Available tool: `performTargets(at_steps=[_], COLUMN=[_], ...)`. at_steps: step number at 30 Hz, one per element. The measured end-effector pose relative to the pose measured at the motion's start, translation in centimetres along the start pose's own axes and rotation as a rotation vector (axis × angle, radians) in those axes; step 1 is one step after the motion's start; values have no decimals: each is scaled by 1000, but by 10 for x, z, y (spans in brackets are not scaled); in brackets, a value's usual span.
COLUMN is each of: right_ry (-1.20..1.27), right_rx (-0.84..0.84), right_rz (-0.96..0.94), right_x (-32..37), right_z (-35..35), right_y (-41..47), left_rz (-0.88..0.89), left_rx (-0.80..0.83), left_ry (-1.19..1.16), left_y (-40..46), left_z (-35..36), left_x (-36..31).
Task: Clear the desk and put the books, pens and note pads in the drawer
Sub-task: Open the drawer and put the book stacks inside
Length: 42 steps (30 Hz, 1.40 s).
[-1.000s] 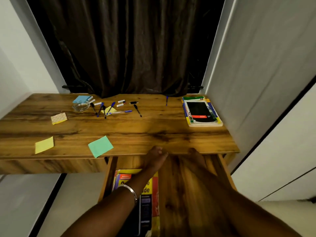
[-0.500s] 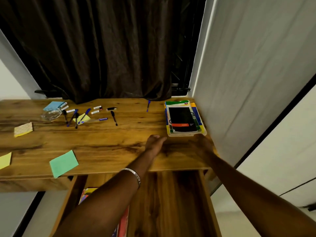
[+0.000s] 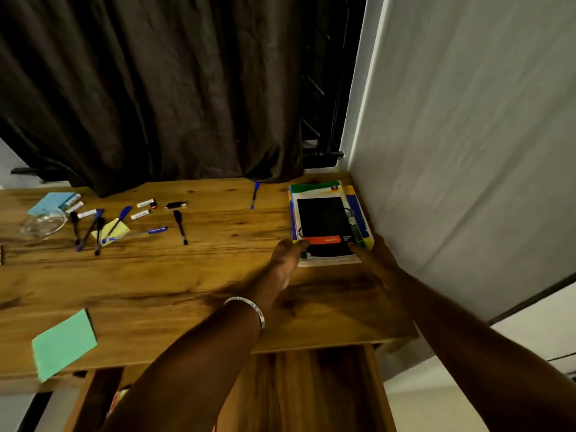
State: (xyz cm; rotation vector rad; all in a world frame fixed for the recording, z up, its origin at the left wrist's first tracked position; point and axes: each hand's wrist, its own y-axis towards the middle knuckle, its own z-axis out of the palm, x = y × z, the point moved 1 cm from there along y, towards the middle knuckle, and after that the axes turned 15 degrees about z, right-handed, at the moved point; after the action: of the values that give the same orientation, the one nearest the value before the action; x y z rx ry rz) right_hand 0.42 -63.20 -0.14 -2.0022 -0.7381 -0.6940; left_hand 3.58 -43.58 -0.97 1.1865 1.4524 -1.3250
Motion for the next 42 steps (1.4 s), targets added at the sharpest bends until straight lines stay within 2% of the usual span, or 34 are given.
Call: performTargets(at_steps=[2,6,10,17,21,23,27,29,36,39,42], right_ry=[36,-6,3,141,83,90,278,304,356,331,316], right_rx=[25,-35,-53,77,-22,-39,128,151,186,216,159], right_rz=[6,12,35,162,138,114,155,188,122,88,62], right_x=[-2,-1,2,-4,-19,-16,-8,-13,-33,-37,-42], right_z=[1,1,4,11,13,15,19,19,14,8,3], right_y=[10,24,34,38,48,35,12,6,-34,-56,-80], left_rz=[1,-12,-38,-75,-73,-90,-163,-162,-131,-129,-114], left_rx=[8,88,82,147,160,141,151,135,78,105,125], left_ry=[-23,-90,-123,-66,-102,-189,-265,-278,-248,-234,-205], left_y=[10,24,36,42,38,37,30,21,-25,-43,-67], left_z=[3,9,8,-2,-6,-9,-15,-18,-26,-32,-39], left_x=[0,-2,2,17,17,19,31,34,35,41,38])
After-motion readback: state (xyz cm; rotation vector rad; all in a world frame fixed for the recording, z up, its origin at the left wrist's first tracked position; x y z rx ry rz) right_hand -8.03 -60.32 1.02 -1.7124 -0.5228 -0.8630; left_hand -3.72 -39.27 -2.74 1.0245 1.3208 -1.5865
